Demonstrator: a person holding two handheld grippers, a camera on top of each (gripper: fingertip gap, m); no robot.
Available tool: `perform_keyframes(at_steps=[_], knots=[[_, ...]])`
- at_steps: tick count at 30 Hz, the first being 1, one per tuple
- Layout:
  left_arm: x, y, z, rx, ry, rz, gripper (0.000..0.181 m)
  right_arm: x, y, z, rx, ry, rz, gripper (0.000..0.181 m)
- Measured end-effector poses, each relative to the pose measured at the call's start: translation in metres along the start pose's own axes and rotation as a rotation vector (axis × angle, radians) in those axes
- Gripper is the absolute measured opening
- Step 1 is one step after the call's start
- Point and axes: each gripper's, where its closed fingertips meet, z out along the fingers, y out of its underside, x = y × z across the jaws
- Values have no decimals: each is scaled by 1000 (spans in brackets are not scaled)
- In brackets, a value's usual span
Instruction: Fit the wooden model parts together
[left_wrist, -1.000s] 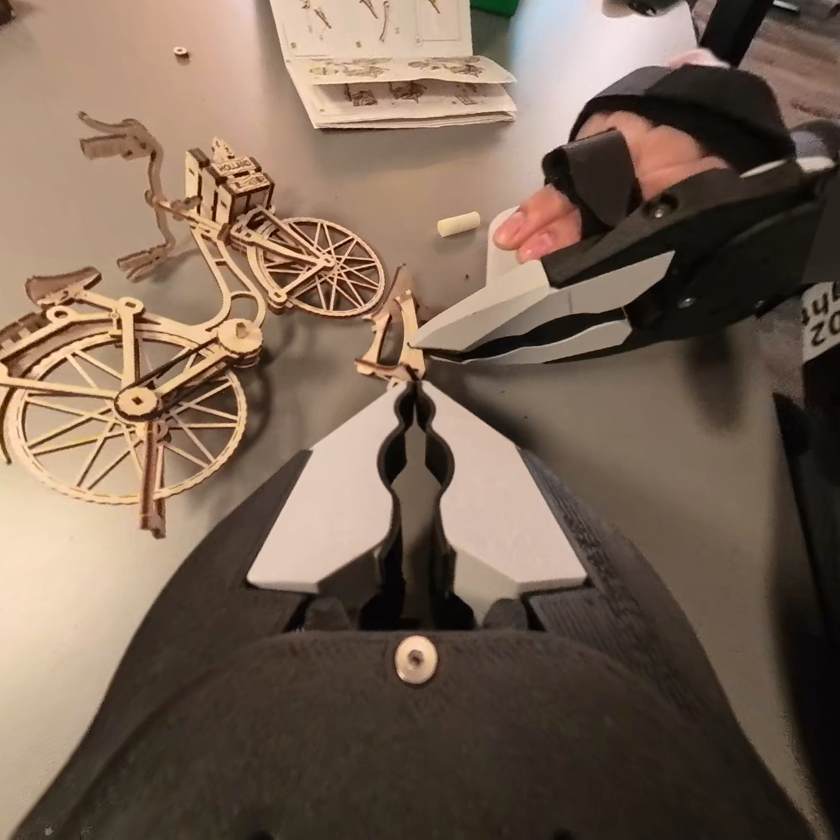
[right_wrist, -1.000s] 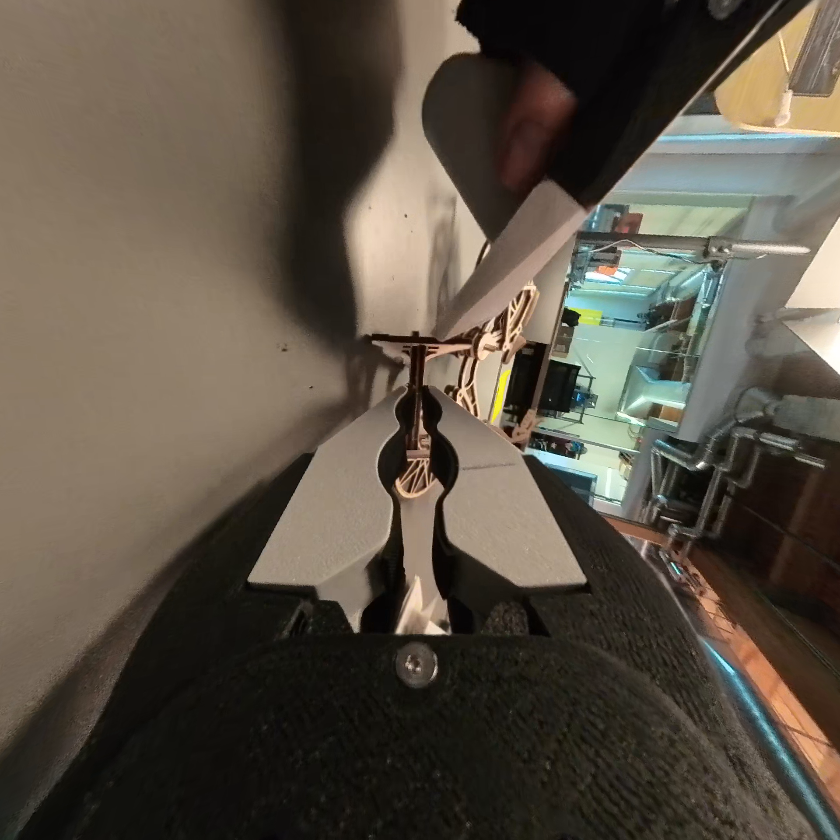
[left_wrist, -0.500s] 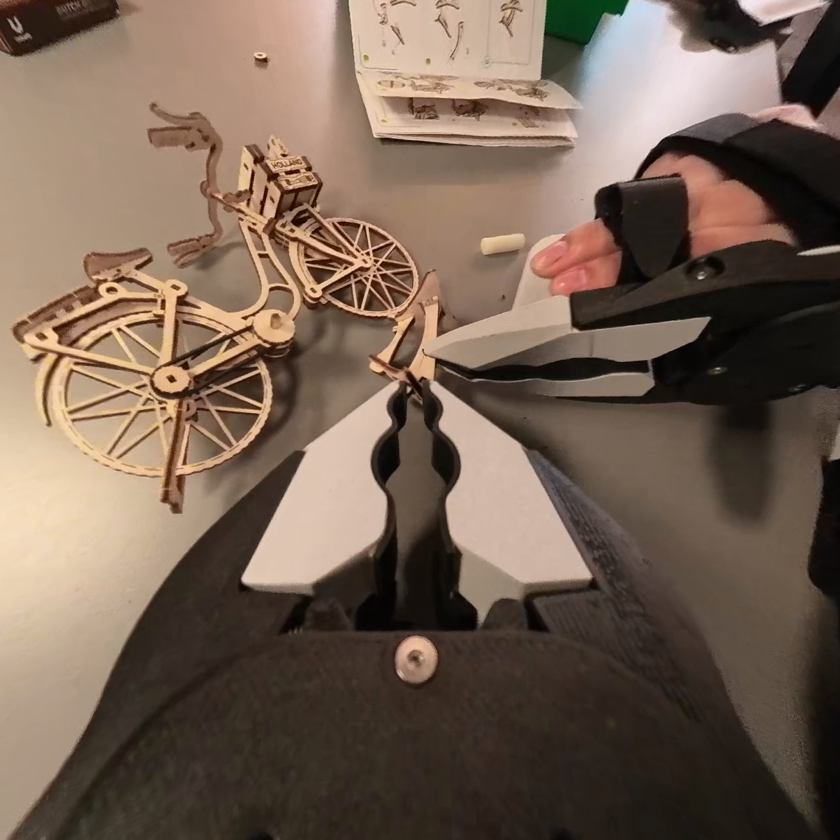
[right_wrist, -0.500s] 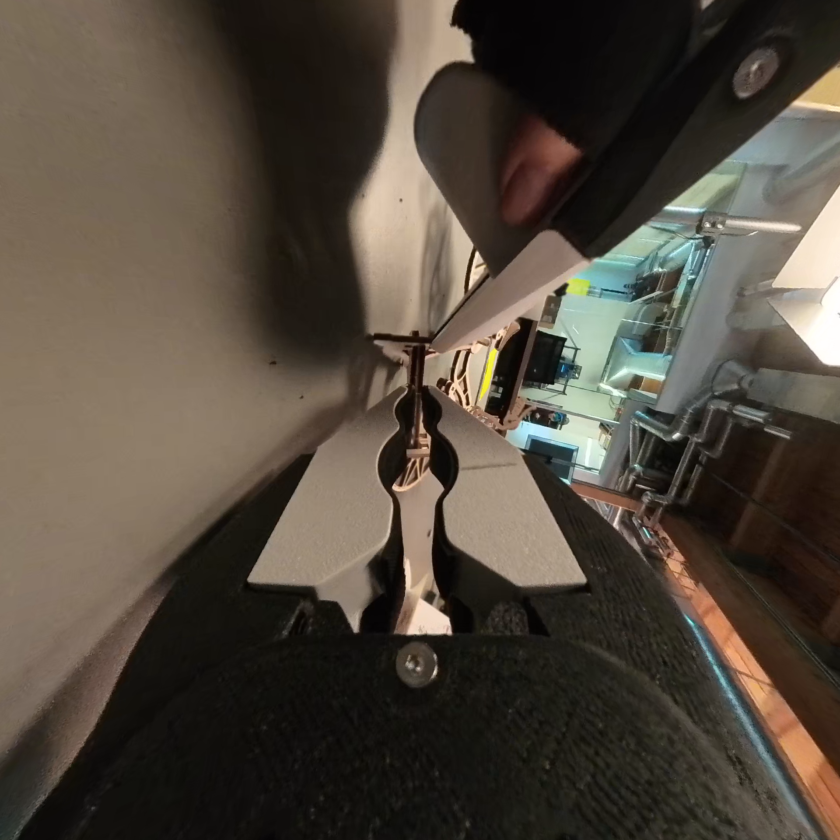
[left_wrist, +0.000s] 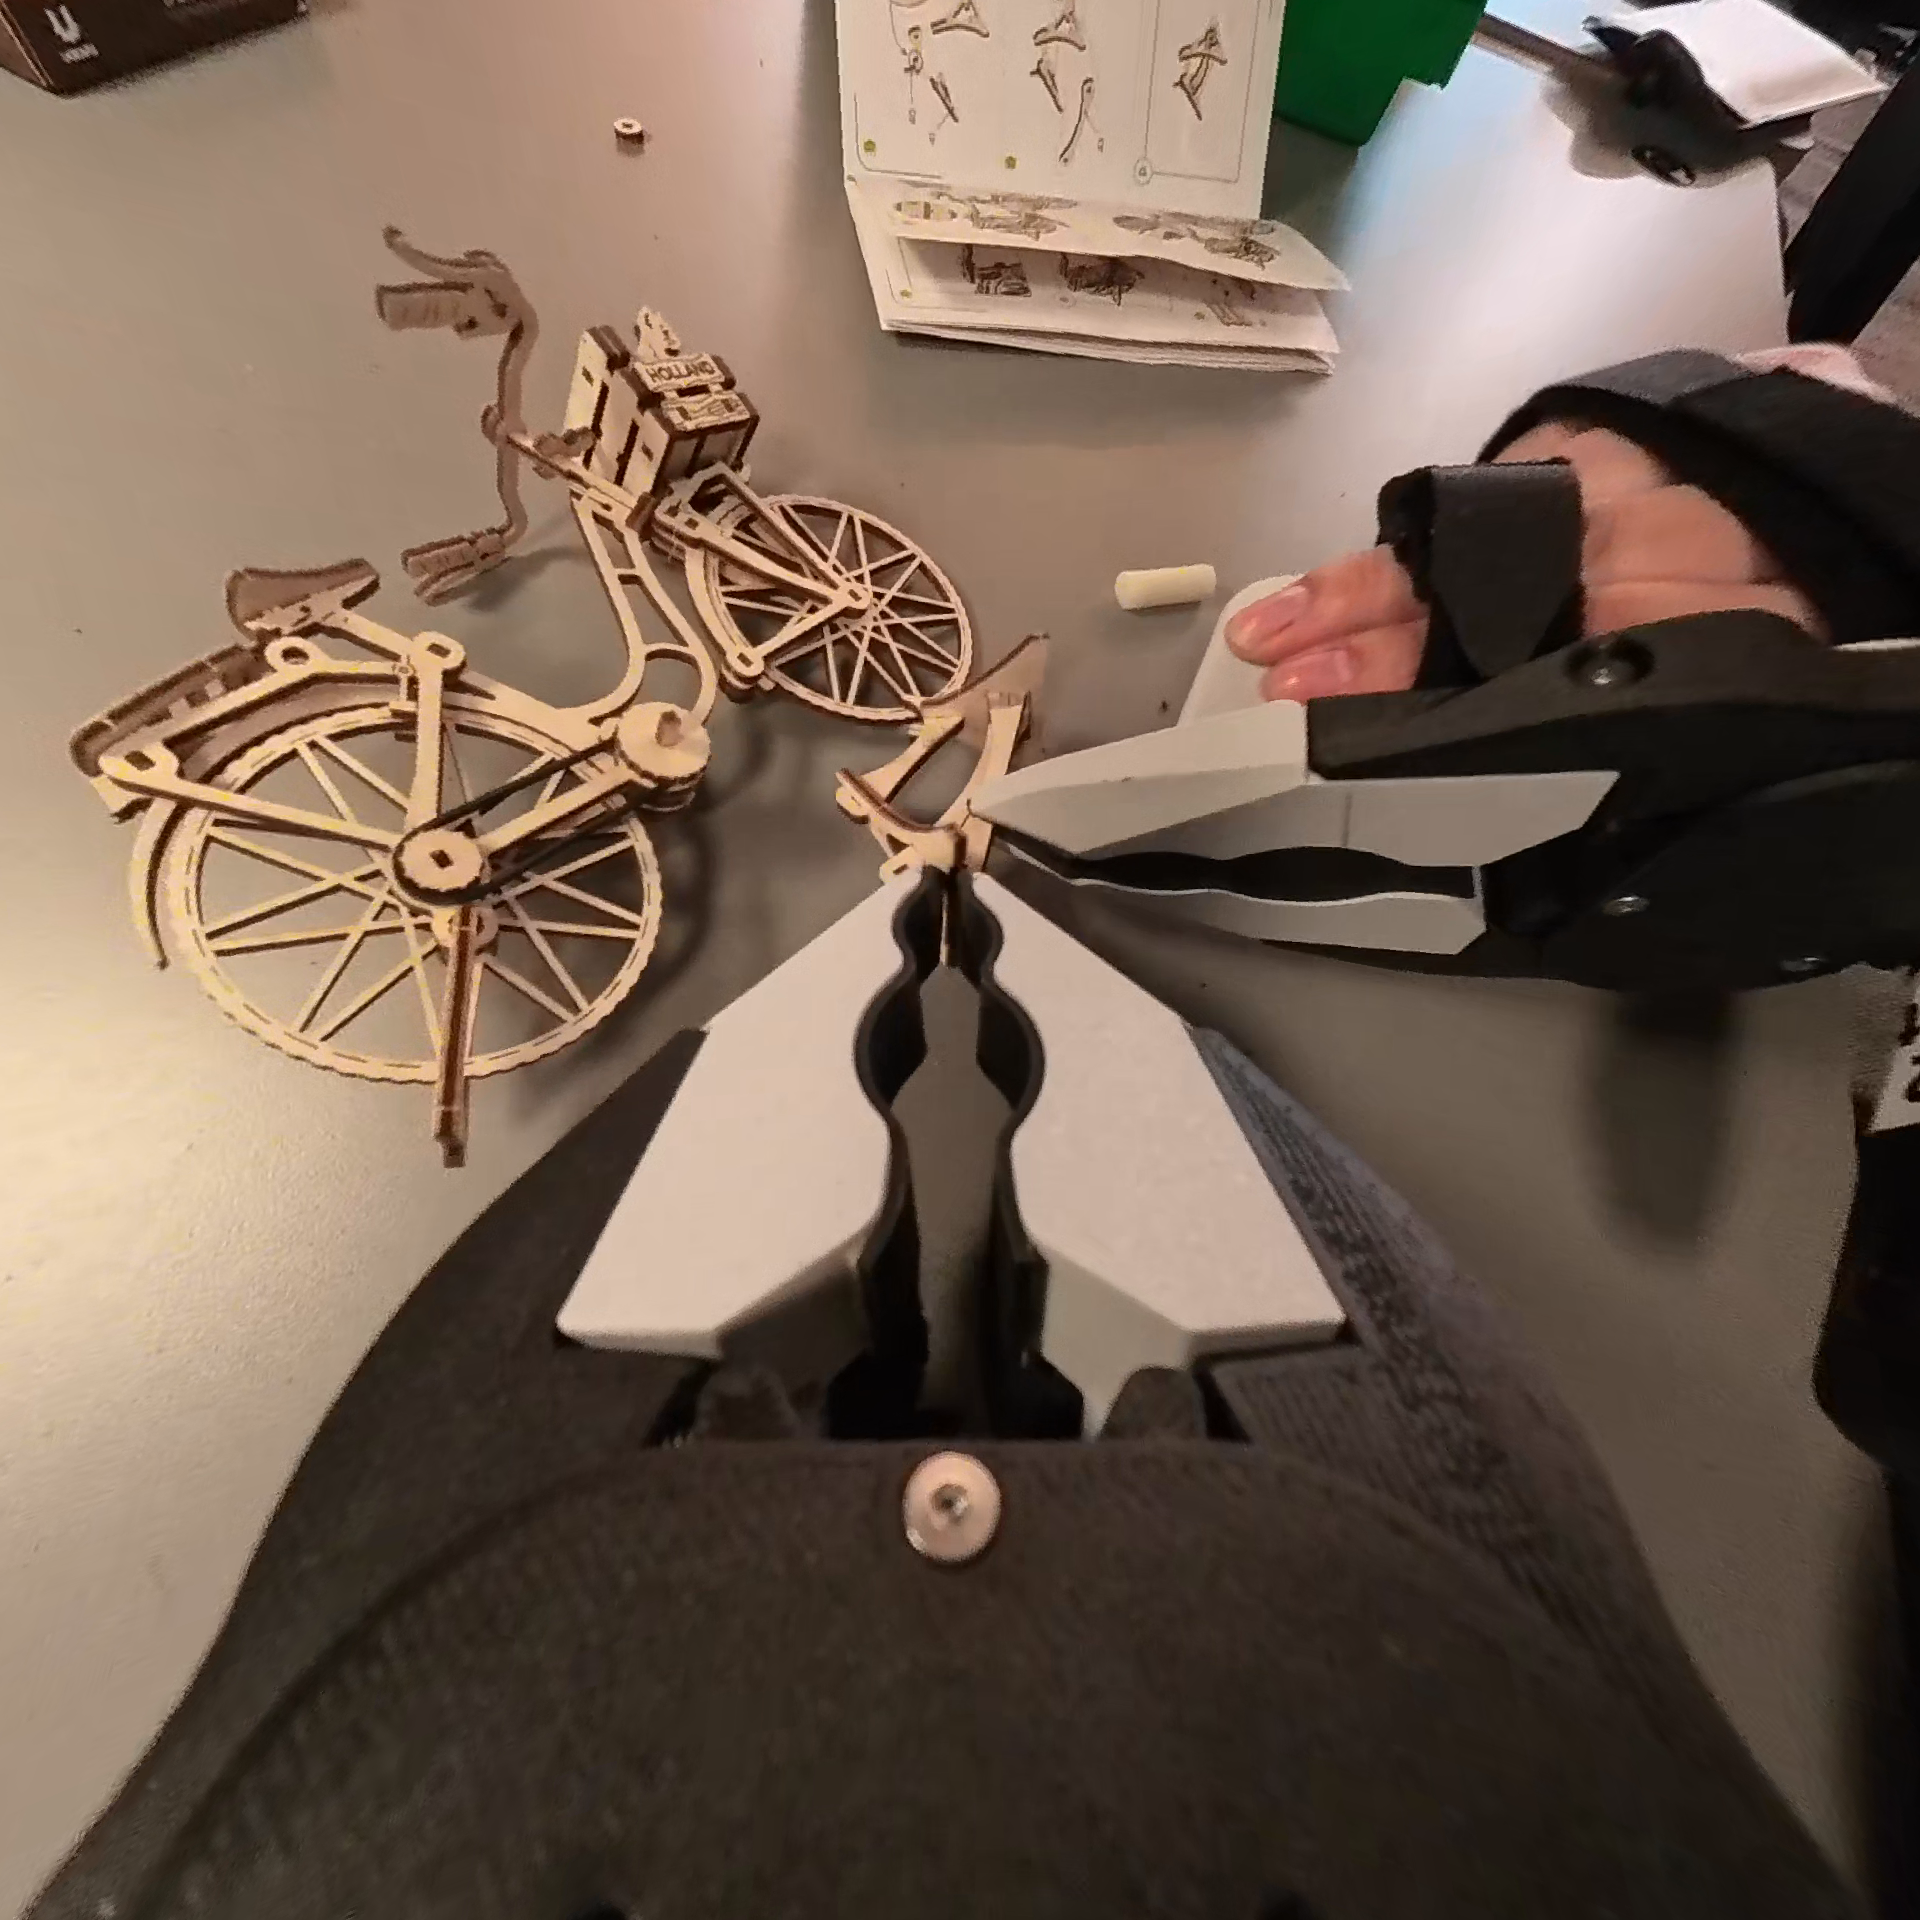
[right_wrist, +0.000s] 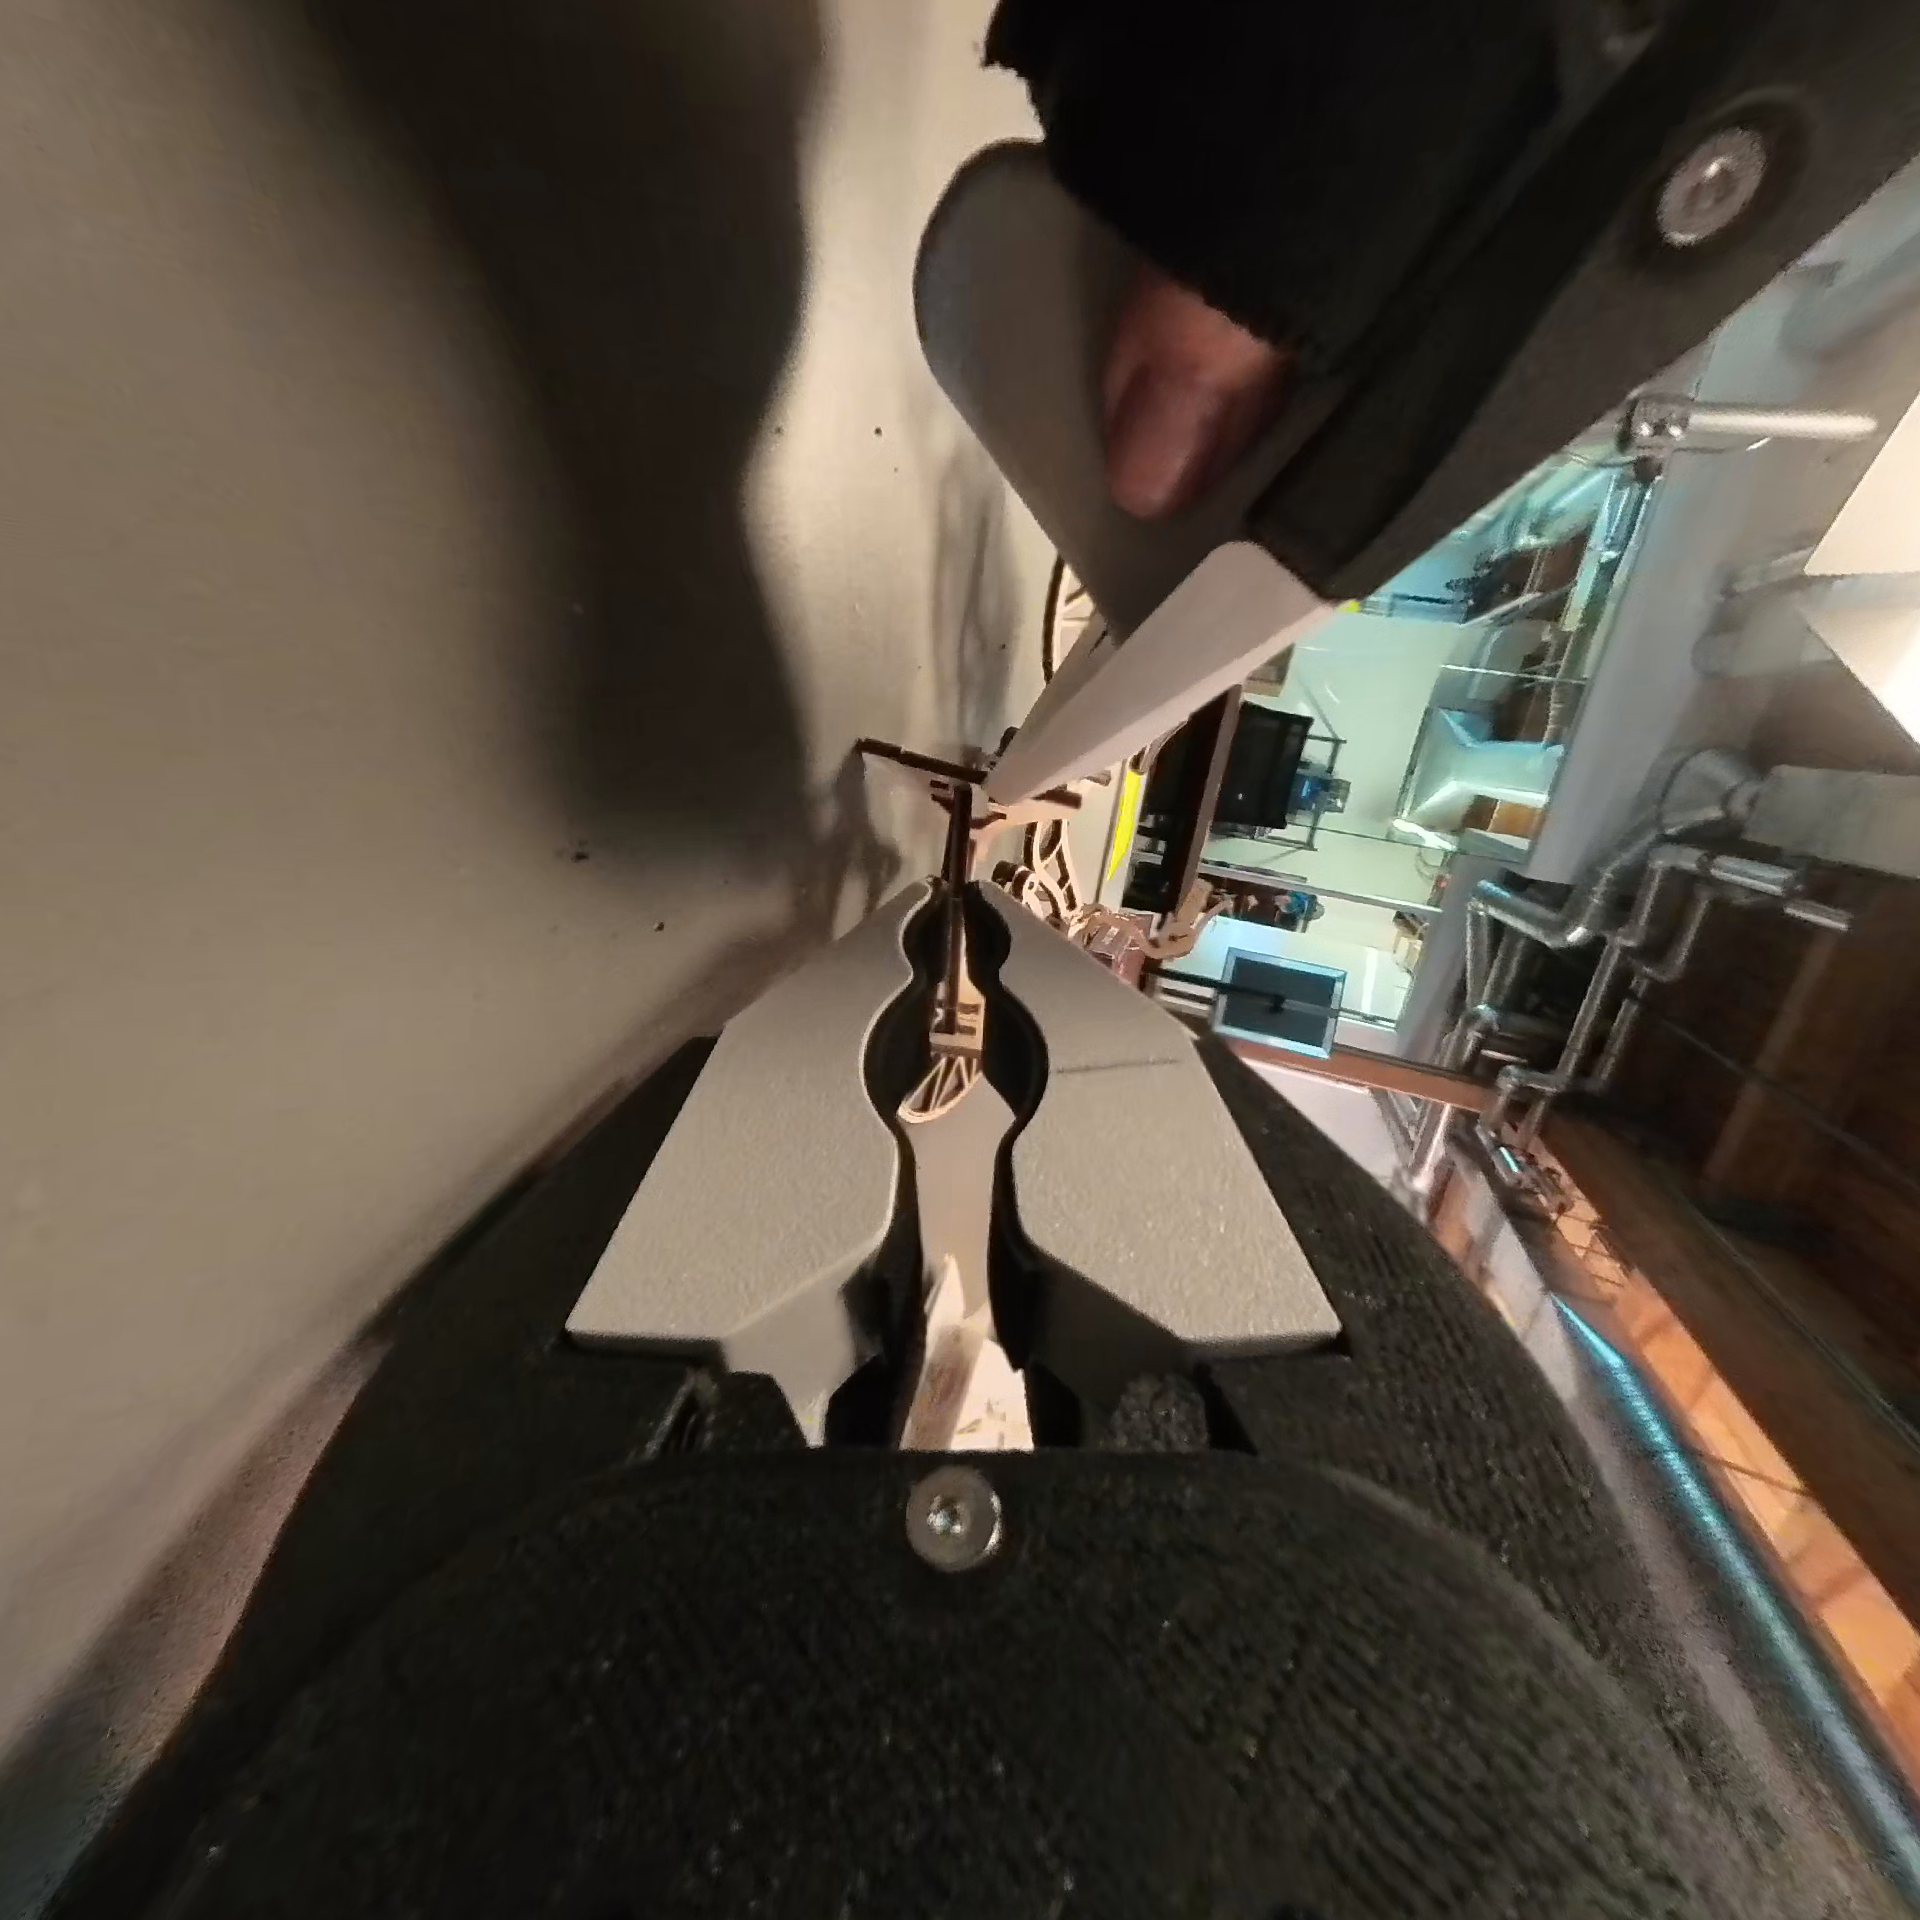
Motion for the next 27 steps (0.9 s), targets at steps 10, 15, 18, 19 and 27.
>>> perform_keyframes(at_steps=[10, 15, 18, 19, 27], knots=[[0, -1, 0, 18, 18, -40, 1, 1, 1, 2, 5, -16, 108, 1], [-2, -1, 0, 20, 11, -32, 1, 3, 3, 2, 47, -21, 114, 1], [-2, -1, 0, 17, 17, -37, 1, 4, 4, 4, 64, -7, 68, 2], [-2, 0, -1, 16, 21, -39, 1, 4, 3, 5, 73, -3, 52, 4], [-1, 0, -2, 16, 41, -61, 1, 15, 1, 9, 95, 3, 101, 1]])
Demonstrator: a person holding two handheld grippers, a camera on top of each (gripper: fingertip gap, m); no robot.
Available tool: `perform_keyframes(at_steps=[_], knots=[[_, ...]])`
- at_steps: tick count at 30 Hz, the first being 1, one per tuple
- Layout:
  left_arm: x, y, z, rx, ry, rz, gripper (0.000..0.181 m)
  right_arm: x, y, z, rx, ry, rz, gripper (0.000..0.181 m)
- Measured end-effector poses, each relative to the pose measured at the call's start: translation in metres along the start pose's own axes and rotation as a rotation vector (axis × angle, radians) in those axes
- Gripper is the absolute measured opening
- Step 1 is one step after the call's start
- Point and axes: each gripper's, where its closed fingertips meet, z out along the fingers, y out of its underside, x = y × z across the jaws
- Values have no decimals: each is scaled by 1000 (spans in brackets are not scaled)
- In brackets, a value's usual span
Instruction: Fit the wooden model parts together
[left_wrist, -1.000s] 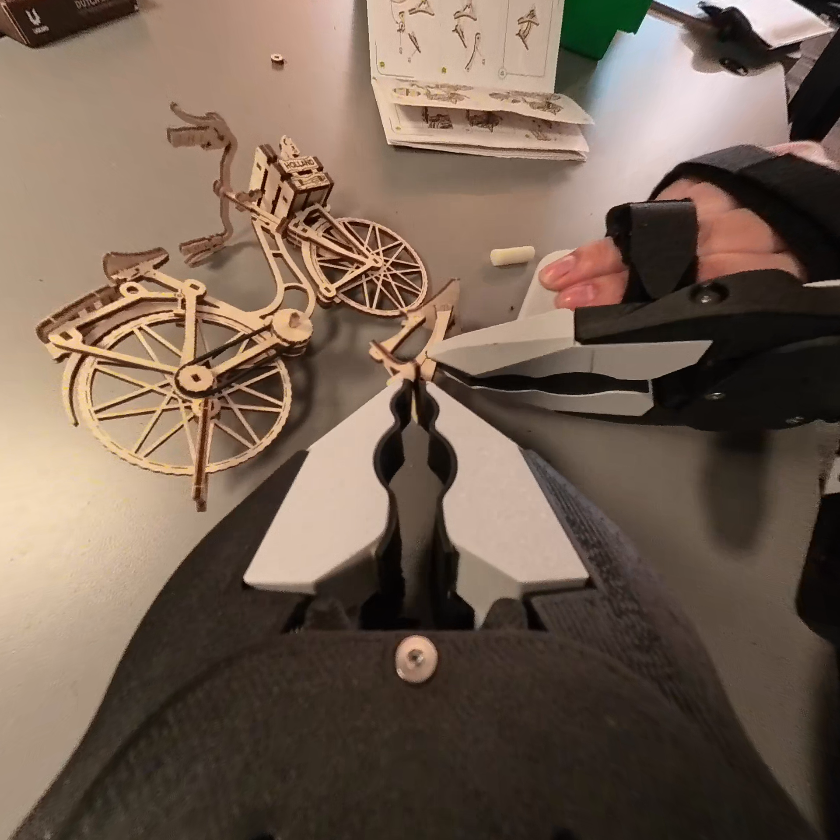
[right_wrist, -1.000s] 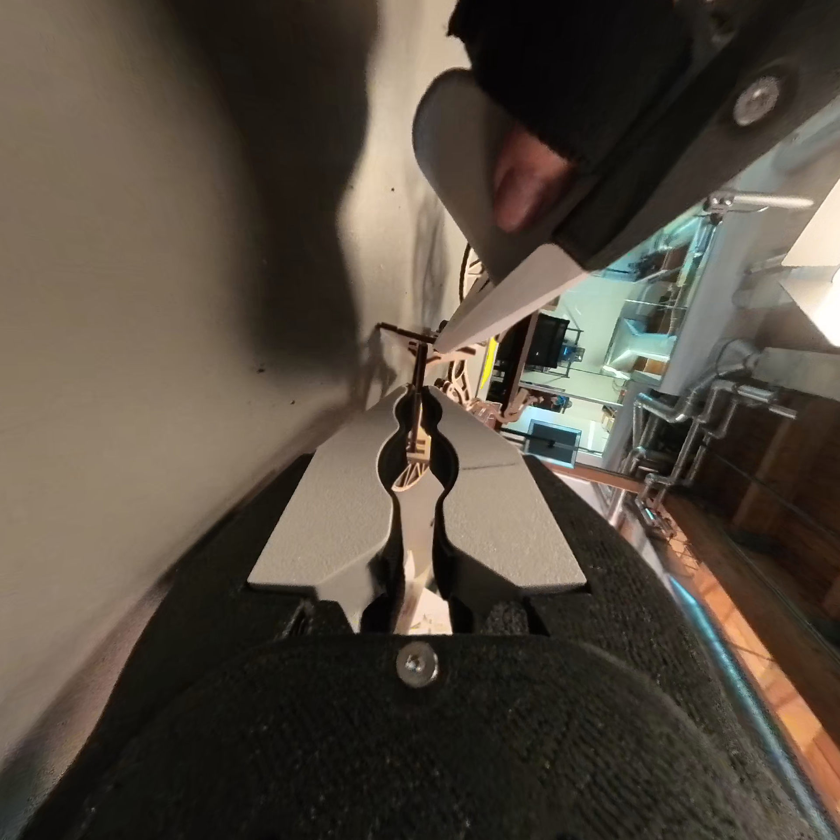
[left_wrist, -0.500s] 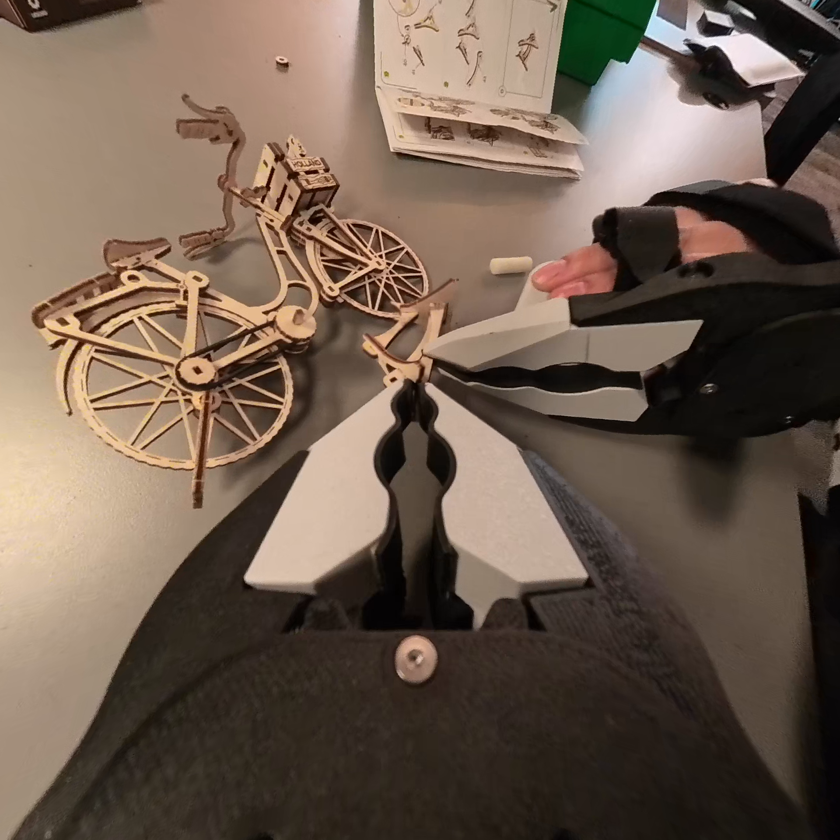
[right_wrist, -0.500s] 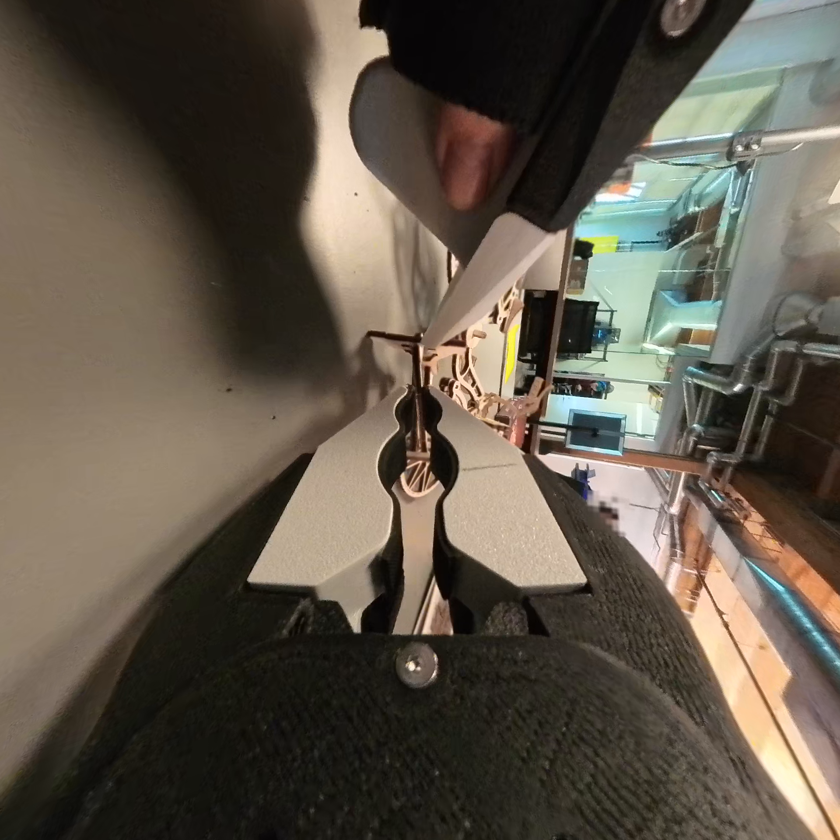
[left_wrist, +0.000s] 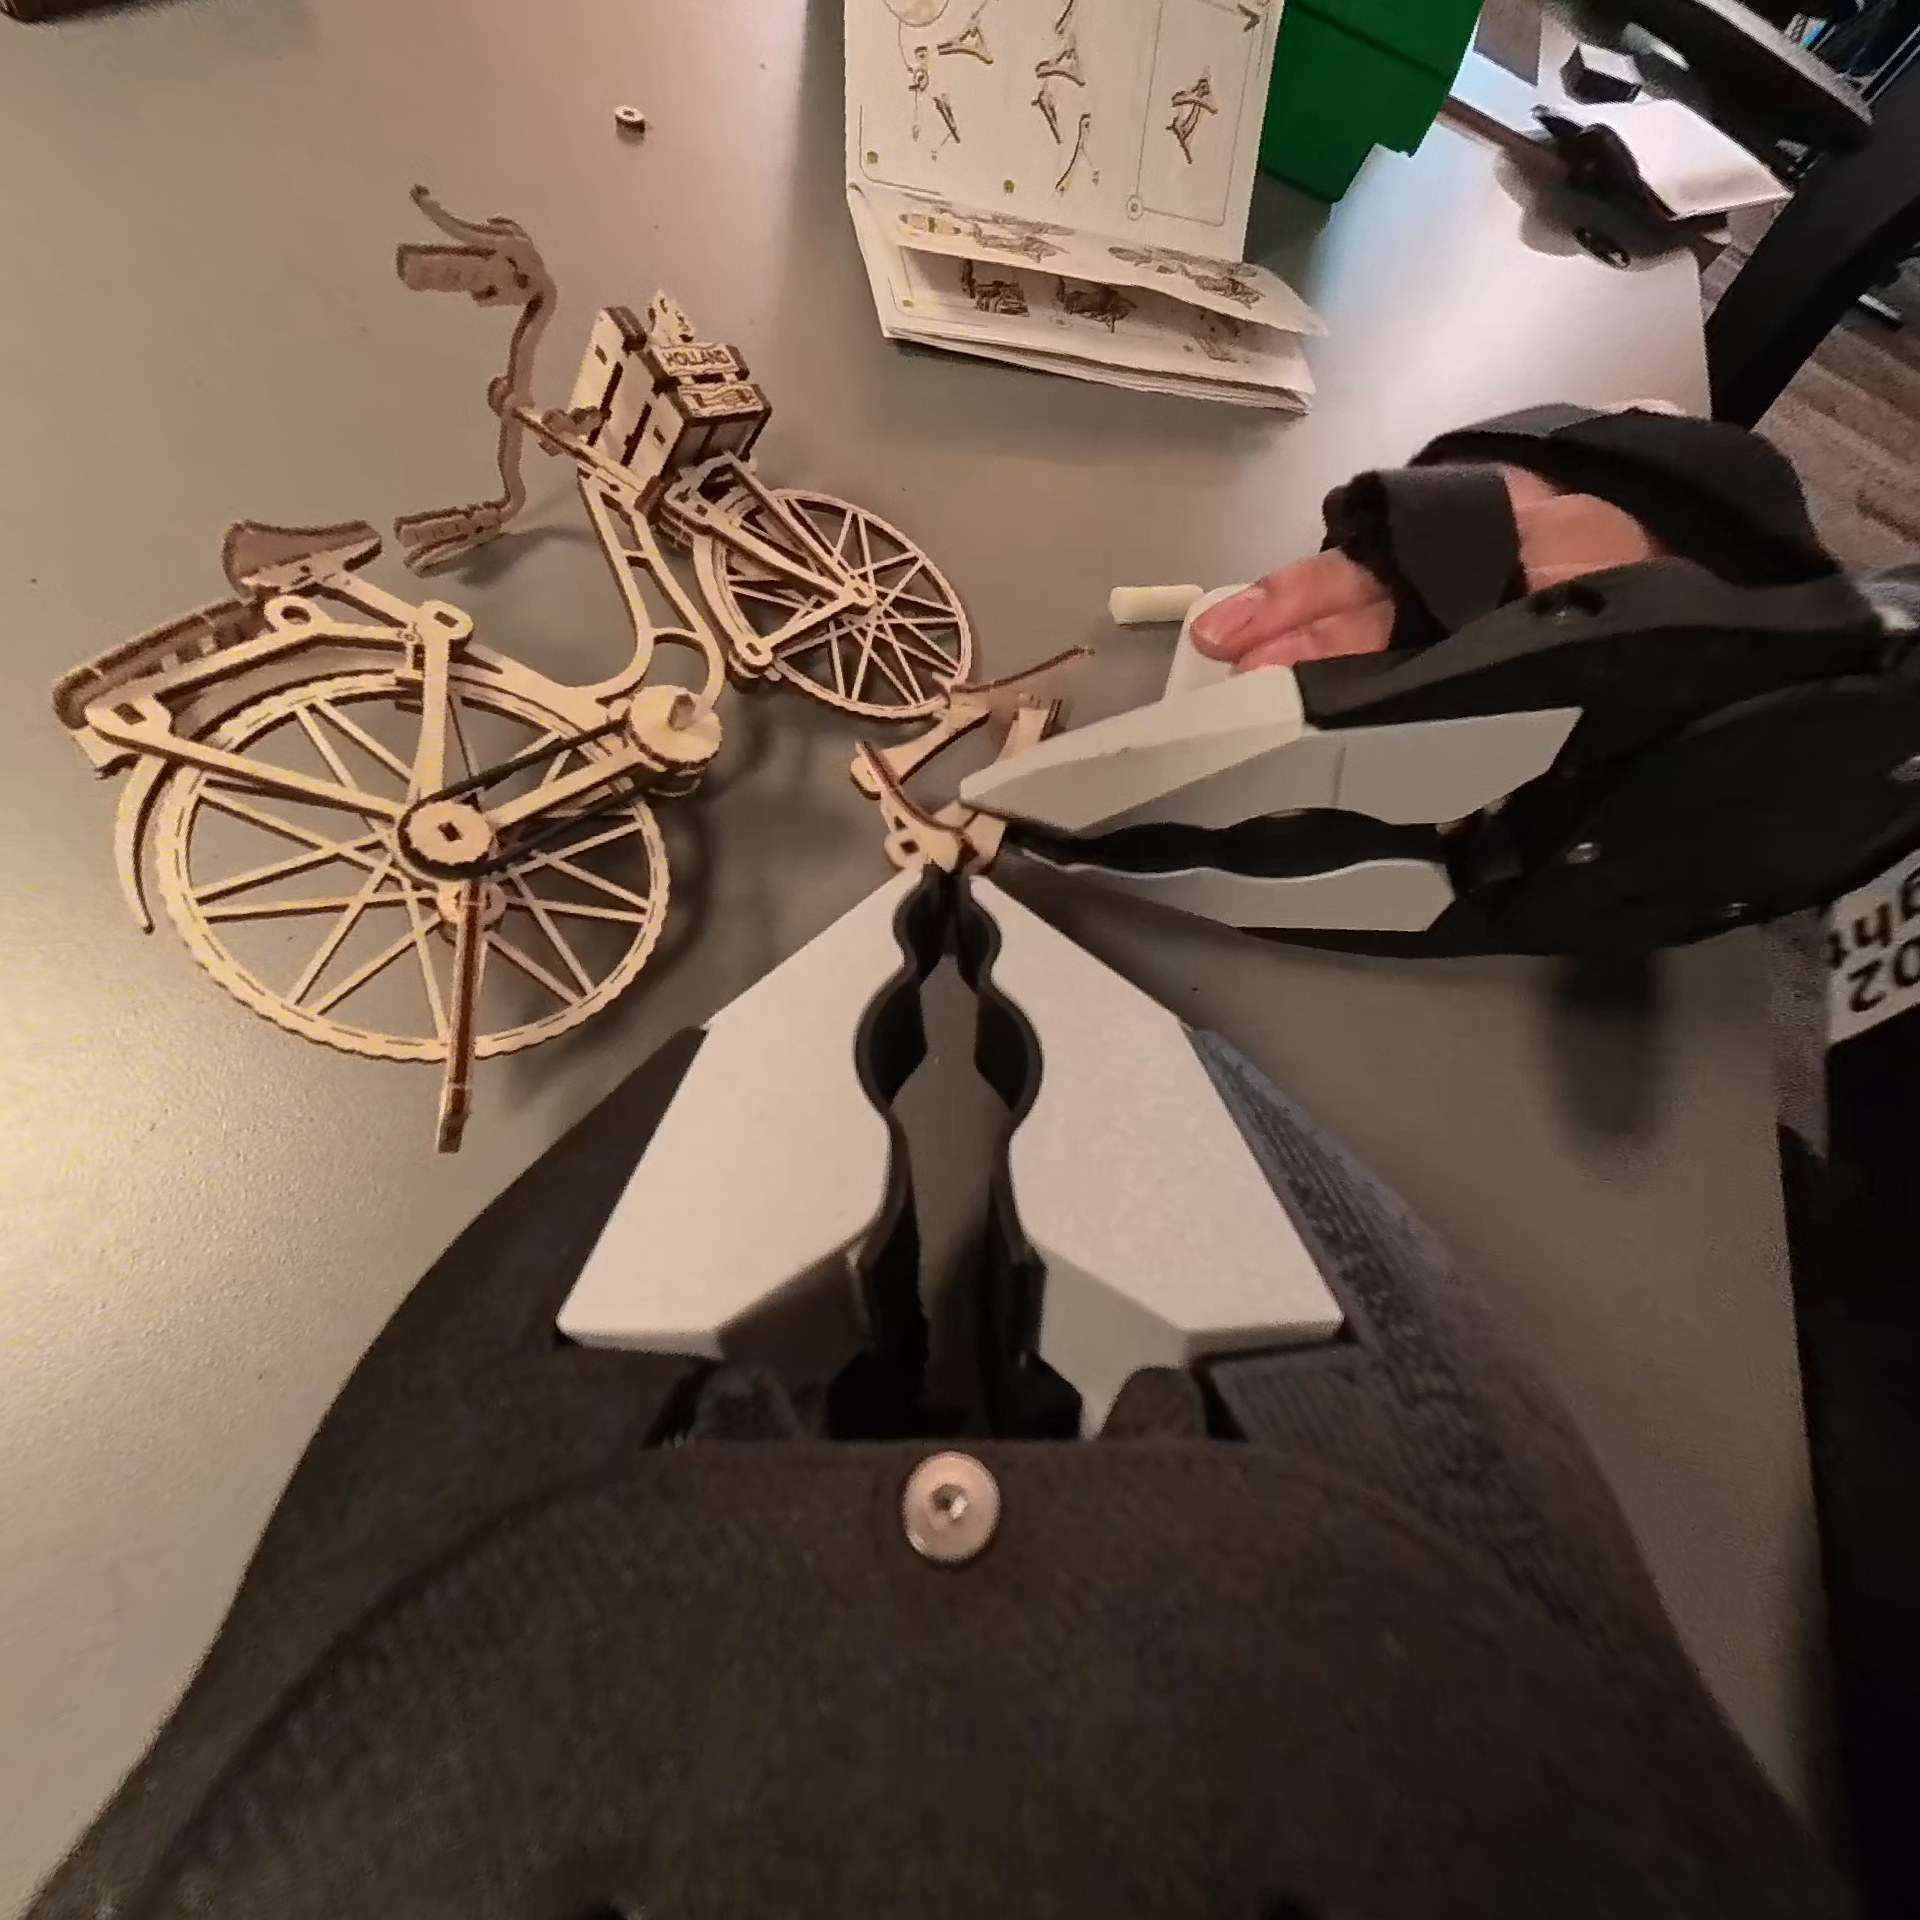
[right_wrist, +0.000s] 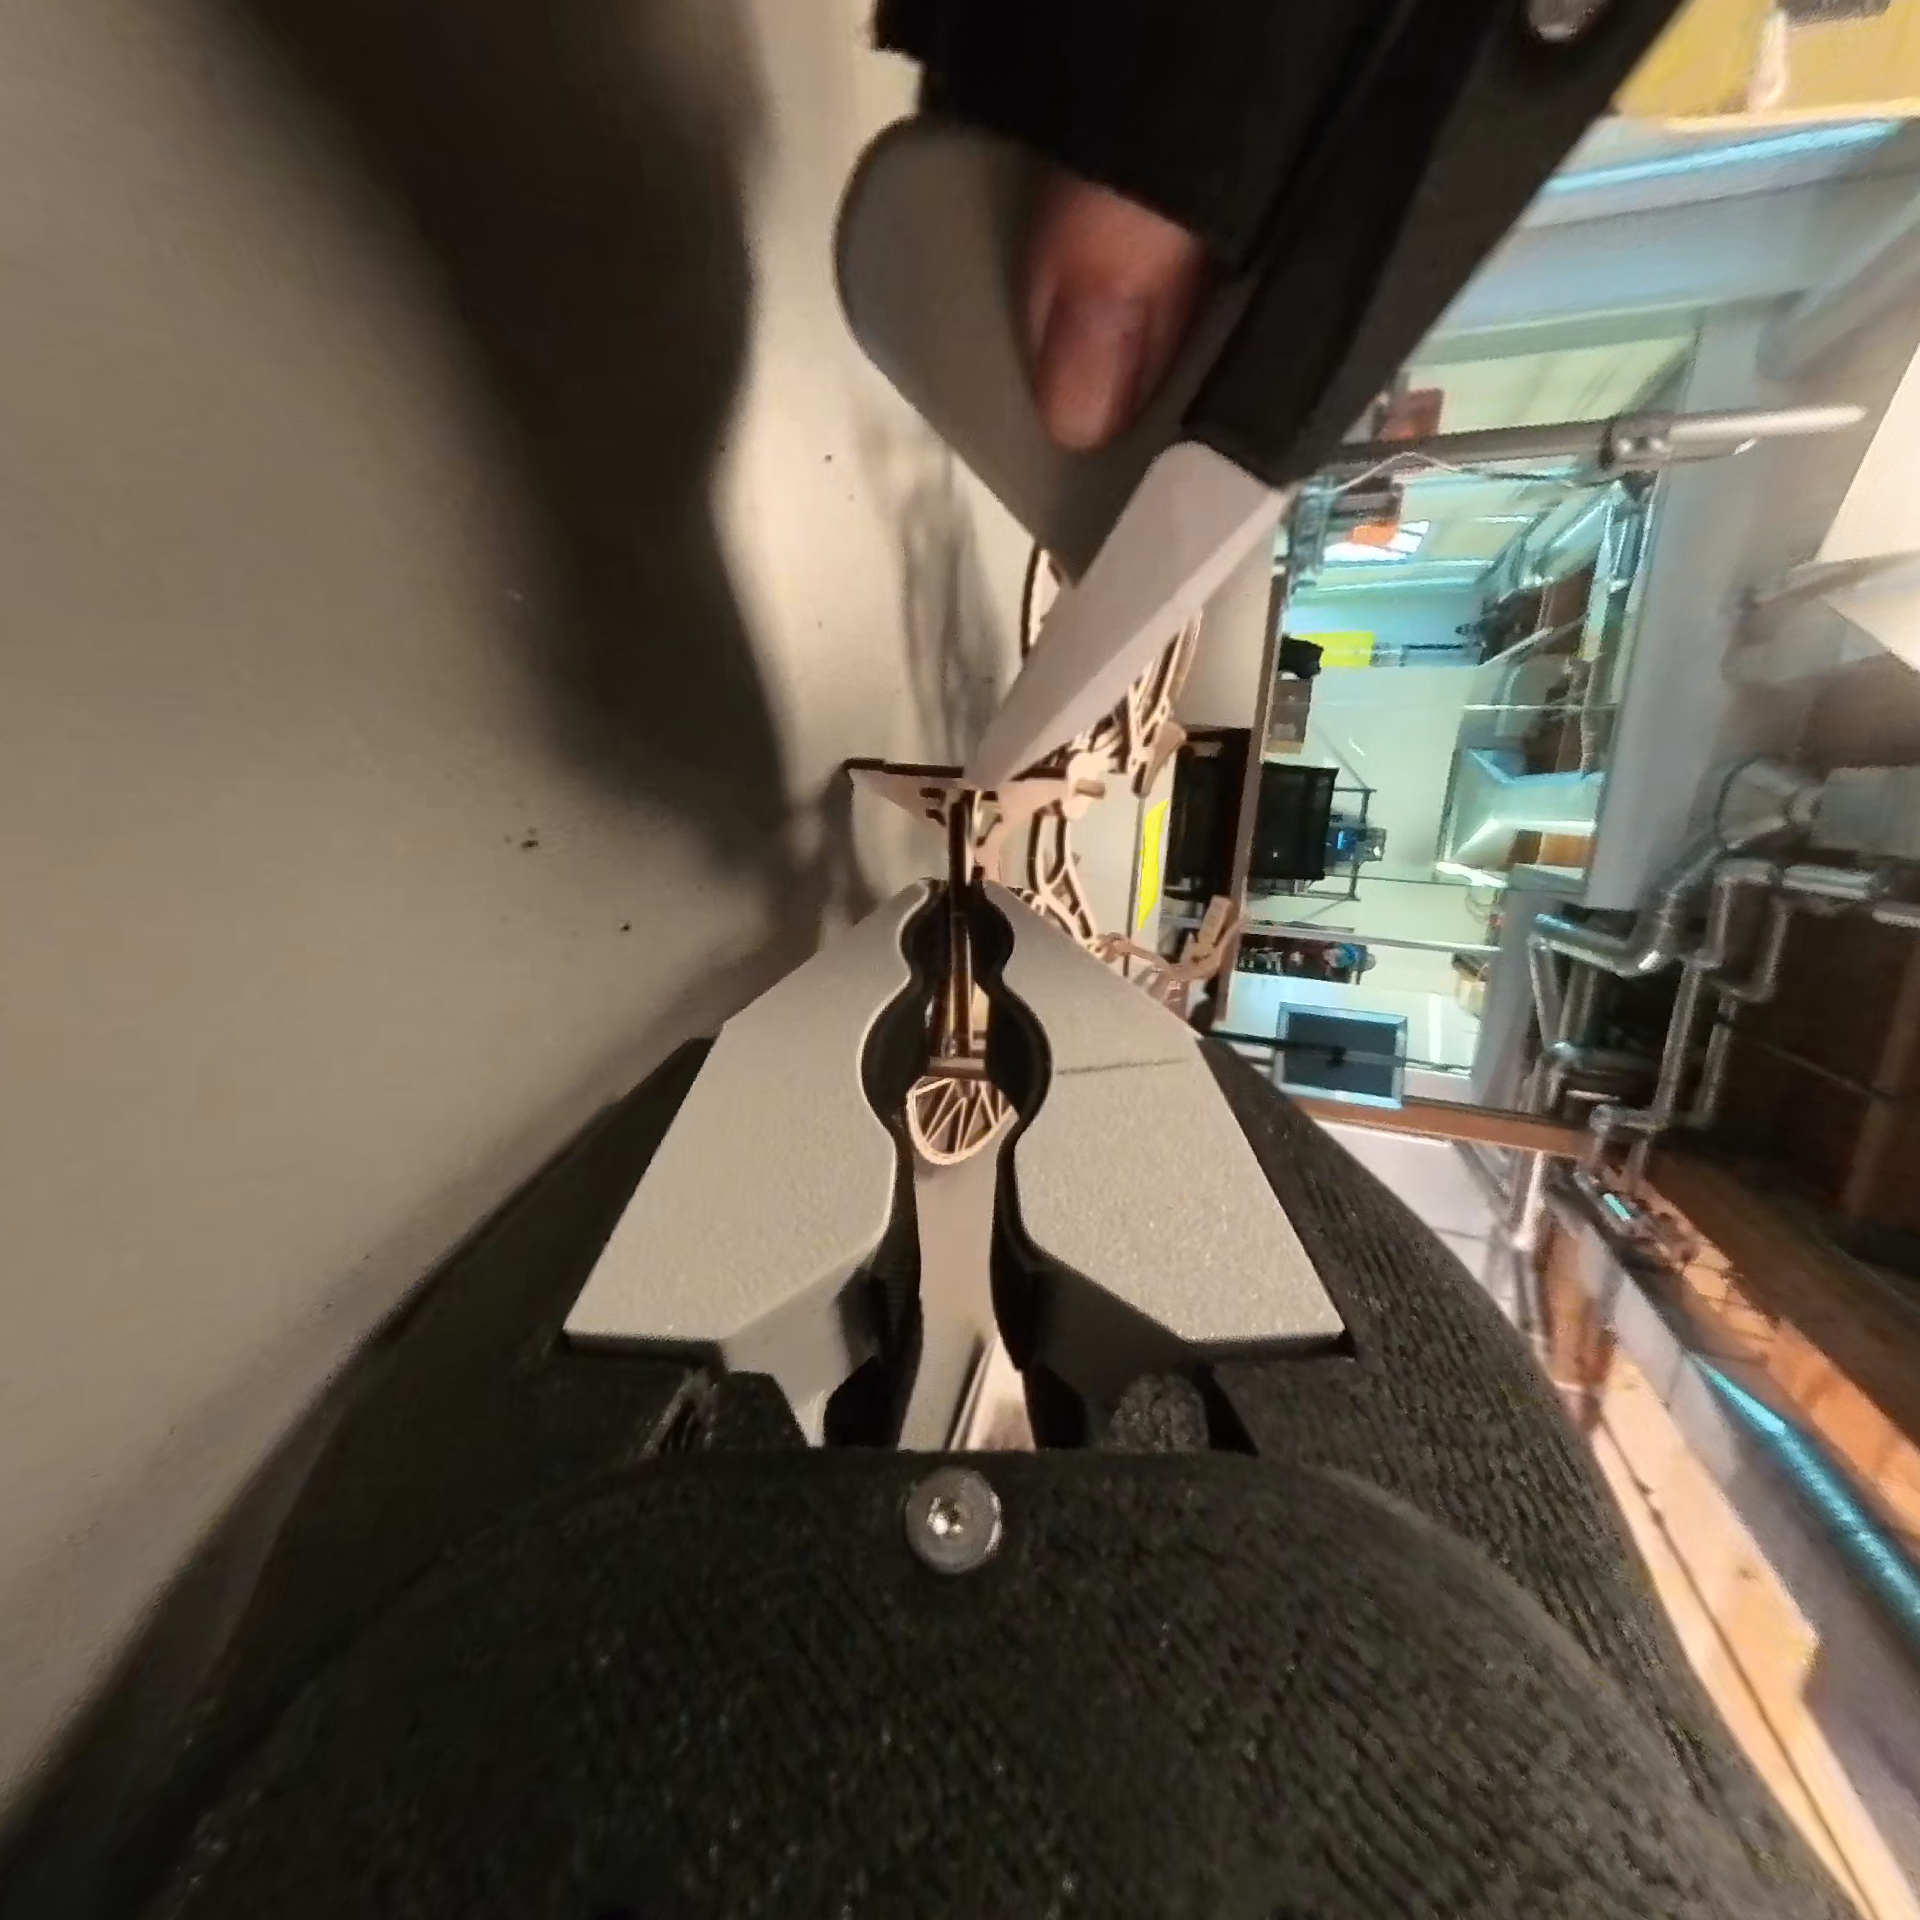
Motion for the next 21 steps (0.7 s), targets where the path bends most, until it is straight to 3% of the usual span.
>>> perform_keyframes(at_steps=[6, 21], knots=[[1, 0, 1, 6, 25, -36, 1, 5, 0, 4, -34, 15, 8, 1], [-1, -1, 1, 10, 14, -32, 1, 0, -8, 2, 48, -30, -10, 6]])
